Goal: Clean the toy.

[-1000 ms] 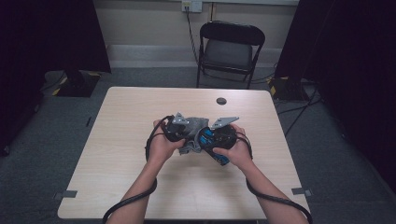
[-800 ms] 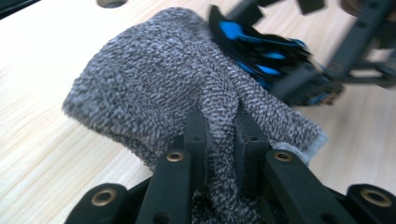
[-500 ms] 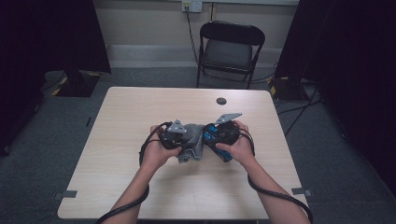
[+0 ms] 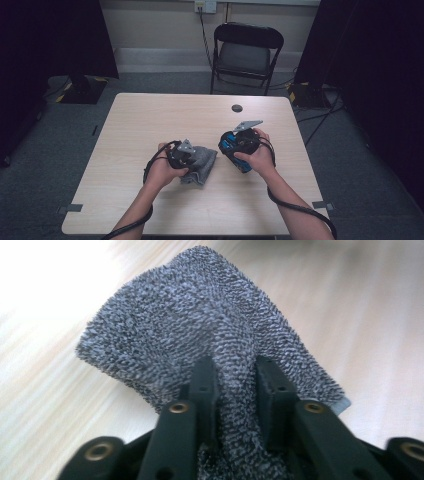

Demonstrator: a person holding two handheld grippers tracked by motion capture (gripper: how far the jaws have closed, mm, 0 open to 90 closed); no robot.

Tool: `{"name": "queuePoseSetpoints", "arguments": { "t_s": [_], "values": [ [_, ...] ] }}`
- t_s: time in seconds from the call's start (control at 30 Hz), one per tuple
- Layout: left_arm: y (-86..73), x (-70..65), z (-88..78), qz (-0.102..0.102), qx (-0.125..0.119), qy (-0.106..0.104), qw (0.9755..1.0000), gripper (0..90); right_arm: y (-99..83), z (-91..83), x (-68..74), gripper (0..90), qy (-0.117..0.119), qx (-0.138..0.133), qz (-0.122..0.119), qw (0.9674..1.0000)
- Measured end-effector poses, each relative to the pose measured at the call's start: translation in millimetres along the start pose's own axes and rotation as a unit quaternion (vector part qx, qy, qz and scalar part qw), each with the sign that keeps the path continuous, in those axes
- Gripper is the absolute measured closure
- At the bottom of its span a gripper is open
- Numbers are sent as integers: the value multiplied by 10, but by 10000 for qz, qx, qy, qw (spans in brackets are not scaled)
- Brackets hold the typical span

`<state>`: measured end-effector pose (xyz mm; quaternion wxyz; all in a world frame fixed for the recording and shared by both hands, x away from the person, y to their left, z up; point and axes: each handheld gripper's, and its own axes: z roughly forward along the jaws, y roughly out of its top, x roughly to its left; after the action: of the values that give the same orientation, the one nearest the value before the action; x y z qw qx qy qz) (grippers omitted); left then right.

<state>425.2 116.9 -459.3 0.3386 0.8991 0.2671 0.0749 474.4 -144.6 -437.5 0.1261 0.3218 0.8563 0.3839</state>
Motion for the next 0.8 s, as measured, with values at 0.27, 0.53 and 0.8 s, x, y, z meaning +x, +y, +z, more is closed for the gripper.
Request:
{"name": "queuePoseSetpoints", "arguments": {
  "t_s": [0.27, 0.53, 0.8],
  "values": [
    [-69, -117, -30, -651, -323, 564, 9958, 466, -39, -8, 29, 252, -9, 88, -17, 10000],
    [-113, -299, -157, -1148, -286, 639, 9909, 476, -55, -43, 91, 252, -45, 72, 14, 10000],
    [-250, -272, 47, -1347, -87, 953, 9862, 400, -37, -38, 139, 252, -8, 72, -13, 10000]
  ]
}}
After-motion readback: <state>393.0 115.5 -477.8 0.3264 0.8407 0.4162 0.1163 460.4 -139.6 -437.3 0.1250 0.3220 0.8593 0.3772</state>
